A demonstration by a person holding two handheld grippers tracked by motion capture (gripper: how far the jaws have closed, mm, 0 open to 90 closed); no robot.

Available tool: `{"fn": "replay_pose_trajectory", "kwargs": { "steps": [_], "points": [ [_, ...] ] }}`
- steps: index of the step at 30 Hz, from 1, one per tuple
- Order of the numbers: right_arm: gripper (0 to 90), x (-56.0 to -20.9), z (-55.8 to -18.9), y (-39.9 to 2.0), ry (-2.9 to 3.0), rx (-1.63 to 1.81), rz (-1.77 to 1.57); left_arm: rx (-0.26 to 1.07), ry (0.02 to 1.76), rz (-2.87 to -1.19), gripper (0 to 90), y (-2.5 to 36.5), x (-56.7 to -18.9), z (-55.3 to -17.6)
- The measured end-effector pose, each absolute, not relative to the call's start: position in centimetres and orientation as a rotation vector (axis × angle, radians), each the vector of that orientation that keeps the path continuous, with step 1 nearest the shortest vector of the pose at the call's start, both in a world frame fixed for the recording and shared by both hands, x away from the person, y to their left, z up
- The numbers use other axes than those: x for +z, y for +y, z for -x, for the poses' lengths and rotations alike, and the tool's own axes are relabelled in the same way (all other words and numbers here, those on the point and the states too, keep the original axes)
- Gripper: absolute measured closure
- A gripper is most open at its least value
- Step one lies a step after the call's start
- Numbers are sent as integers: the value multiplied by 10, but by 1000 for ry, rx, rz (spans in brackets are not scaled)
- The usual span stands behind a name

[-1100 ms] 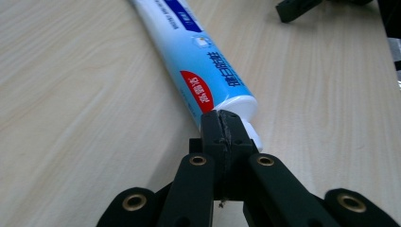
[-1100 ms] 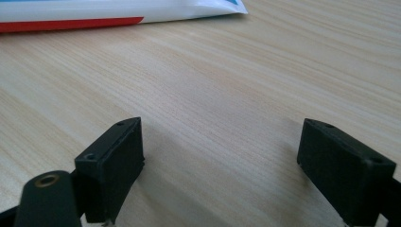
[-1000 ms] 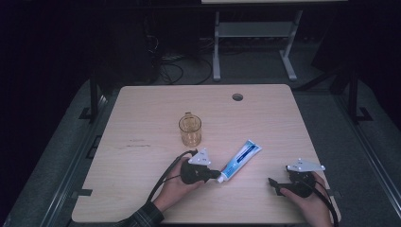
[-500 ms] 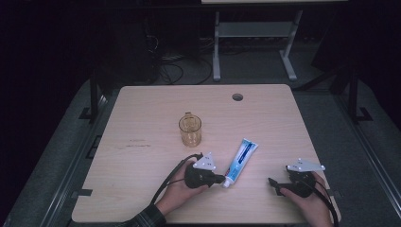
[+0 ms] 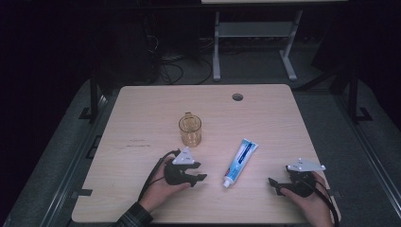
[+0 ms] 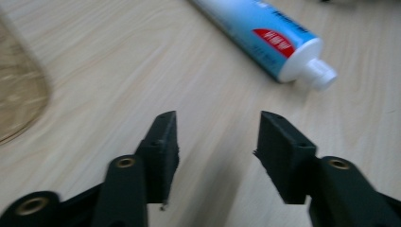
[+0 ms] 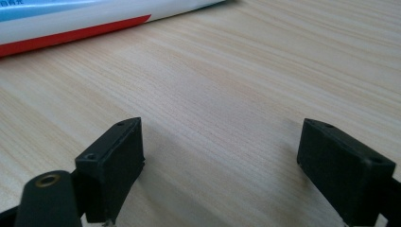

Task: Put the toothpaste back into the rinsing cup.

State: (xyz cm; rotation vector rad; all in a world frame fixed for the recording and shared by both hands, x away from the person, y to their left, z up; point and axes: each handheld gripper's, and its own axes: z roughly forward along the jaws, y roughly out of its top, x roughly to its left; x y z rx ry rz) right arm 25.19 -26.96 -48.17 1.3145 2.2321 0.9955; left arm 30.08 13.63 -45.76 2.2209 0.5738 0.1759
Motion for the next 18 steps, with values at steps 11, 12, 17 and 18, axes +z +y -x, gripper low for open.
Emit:
{"fn": "replay_pose_trajectory", "kwargs": {
  "steps": [11,12,17,18],
  "points": [
    [165,-482,-251,-268,2236,984,-1307,255,686,-2257,266,176,-462,-300],
    [198,-481,-251,-269,2233,987,-1304,255,686,-2257,258,176,-462,-300],
    [388,-480,-249,-272,2211,1024,-1307,296,758,-2250,230,194,-465,-303],
    [419,-480,-250,-273,2209,1041,-1311,302,773,-2253,227,195,-466,-304]
  ]
}}
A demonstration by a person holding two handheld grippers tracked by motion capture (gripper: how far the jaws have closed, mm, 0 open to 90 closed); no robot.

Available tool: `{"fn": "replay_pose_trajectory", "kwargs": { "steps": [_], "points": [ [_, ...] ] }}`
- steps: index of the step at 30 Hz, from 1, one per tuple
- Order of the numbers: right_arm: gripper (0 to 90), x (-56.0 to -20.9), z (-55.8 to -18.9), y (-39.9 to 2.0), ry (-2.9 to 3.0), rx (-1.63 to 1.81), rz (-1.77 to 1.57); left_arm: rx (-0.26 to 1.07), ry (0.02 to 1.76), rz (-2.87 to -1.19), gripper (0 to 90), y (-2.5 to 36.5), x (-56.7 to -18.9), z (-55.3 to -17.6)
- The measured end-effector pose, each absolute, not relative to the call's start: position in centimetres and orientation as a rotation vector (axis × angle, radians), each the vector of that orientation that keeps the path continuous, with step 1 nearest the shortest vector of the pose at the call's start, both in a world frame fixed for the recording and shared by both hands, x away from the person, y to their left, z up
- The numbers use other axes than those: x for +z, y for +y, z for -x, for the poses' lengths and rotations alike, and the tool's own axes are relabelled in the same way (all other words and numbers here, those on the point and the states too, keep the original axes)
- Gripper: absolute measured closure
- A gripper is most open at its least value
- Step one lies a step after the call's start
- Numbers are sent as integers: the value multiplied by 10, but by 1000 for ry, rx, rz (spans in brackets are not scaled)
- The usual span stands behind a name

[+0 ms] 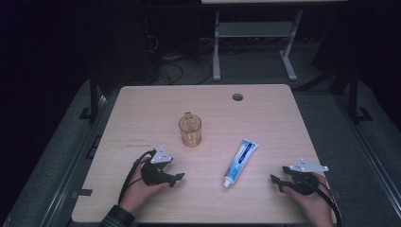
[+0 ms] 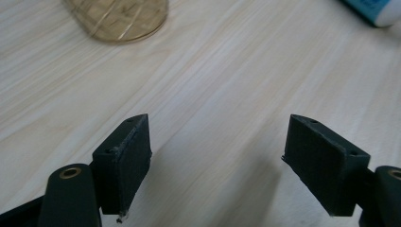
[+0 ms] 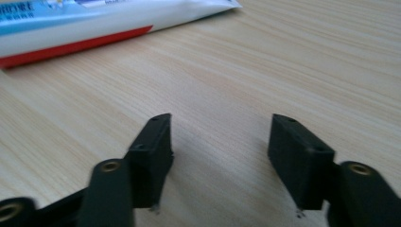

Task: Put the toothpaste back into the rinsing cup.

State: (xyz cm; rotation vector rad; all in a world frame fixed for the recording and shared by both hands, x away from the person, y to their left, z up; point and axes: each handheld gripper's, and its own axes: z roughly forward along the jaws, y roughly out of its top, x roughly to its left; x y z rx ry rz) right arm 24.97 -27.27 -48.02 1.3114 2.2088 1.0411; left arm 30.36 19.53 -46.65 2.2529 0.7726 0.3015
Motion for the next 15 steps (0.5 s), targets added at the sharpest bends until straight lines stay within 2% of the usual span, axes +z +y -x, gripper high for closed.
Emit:
{"fn": "replay_pose_trajectory", "kwargs": {
  "steps": [5,9,10,15],
  "points": [
    [703,-476,-252,-275,2202,1090,-1313,331,814,-2259,206,201,-471,-309],
    [867,-470,-255,-270,2214,1105,-1291,352,835,-2250,196,204,-472,-311],
    [896,-469,-257,-269,2219,1114,-1288,357,832,-2239,181,205,-473,-311],
    [900,-463,-262,-261,2236,1134,-1286,367,830,-2208,158,207,-476,-310]
  ]
}}
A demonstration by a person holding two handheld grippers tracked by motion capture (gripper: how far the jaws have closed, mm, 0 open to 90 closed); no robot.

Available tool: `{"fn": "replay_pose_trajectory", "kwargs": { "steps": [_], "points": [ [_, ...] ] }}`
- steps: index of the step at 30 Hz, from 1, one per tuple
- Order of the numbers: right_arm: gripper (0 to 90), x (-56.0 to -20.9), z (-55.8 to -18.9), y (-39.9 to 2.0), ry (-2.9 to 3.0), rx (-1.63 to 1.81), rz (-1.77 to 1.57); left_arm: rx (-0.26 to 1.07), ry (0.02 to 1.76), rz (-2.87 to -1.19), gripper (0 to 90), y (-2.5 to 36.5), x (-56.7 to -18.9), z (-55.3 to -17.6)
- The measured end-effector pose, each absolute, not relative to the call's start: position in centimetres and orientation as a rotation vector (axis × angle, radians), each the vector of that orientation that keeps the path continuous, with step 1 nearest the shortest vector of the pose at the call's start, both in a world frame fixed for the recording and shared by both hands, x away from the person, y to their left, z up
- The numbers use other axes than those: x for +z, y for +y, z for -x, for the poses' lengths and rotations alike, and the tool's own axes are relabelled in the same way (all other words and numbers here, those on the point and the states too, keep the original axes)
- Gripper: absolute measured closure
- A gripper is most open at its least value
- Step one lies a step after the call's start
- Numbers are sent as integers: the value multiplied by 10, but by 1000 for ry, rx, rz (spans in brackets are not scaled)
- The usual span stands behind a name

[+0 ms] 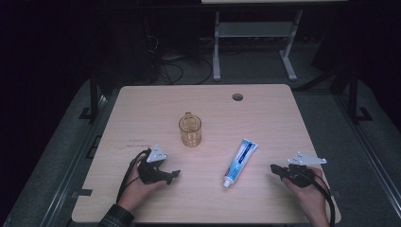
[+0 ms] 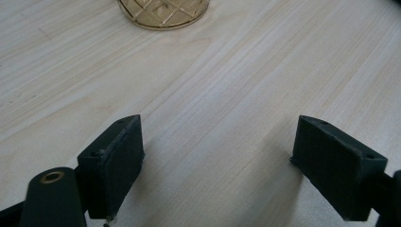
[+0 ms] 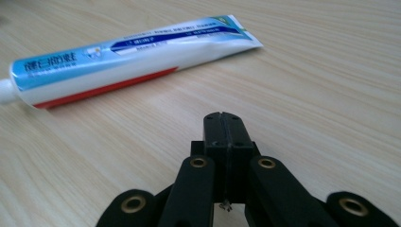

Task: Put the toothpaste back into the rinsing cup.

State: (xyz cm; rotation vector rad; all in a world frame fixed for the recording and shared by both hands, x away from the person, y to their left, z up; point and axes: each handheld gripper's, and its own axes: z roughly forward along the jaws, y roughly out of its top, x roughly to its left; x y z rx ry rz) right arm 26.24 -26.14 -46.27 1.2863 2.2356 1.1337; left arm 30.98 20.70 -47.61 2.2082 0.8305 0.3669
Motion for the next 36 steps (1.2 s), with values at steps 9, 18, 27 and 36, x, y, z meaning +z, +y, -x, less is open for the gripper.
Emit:
{"fn": "replay_pose_trajectory", "kwargs": {
  "steps": [9,18,27,36],
  "points": [
    [900,-457,-279,-250,2269,1140,-1274,370,844,-2209,134,207,-476,-310],
    [900,-452,-302,-239,2279,1132,-1276,370,846,-2208,134,207,-476,-310],
    [900,-456,-324,-225,2313,1105,-1275,369,846,-2208,134,207,-476,-310],
    [900,-463,-342,-211,2340,1085,-1269,368,846,-2207,134,207,-476,-310]
  ]
}}
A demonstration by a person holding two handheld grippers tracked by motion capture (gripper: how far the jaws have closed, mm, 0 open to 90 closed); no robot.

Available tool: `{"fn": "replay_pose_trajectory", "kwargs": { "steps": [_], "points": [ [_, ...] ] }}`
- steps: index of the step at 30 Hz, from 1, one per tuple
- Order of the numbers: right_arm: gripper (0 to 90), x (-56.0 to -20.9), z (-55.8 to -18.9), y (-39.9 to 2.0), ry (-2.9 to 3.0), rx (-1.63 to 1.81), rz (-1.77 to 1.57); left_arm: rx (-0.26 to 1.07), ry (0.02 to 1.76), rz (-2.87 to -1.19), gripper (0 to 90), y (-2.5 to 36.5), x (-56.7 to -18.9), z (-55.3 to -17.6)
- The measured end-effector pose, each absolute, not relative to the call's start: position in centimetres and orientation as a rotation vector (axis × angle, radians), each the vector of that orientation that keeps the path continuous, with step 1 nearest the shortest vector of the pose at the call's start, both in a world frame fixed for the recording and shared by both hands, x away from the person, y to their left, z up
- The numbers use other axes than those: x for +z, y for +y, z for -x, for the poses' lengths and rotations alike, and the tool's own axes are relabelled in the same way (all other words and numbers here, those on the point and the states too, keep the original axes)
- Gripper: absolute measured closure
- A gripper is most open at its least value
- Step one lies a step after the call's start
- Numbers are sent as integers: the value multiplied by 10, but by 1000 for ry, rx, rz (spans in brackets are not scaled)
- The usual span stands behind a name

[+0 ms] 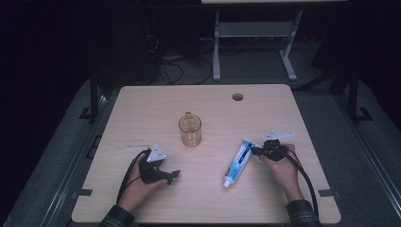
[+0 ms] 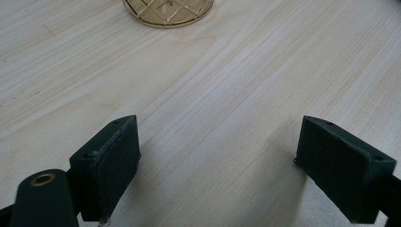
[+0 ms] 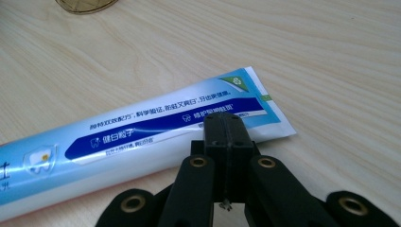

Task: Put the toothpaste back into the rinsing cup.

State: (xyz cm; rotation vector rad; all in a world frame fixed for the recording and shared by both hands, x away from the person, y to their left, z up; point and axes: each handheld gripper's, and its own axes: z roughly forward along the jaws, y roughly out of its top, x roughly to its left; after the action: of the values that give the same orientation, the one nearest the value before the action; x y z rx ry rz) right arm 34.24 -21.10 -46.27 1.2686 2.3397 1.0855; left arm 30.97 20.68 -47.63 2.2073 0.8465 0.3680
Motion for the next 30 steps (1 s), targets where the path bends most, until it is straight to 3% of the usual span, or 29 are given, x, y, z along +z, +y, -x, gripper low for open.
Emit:
{"fn": "replay_pose_trajectory", "kwargs": {
  "steps": [30],
  "points": [
    [900,-451,-373,-151,2405,1077,-1153,367,849,-2201,134,206,-476,-310]
  ]
}}
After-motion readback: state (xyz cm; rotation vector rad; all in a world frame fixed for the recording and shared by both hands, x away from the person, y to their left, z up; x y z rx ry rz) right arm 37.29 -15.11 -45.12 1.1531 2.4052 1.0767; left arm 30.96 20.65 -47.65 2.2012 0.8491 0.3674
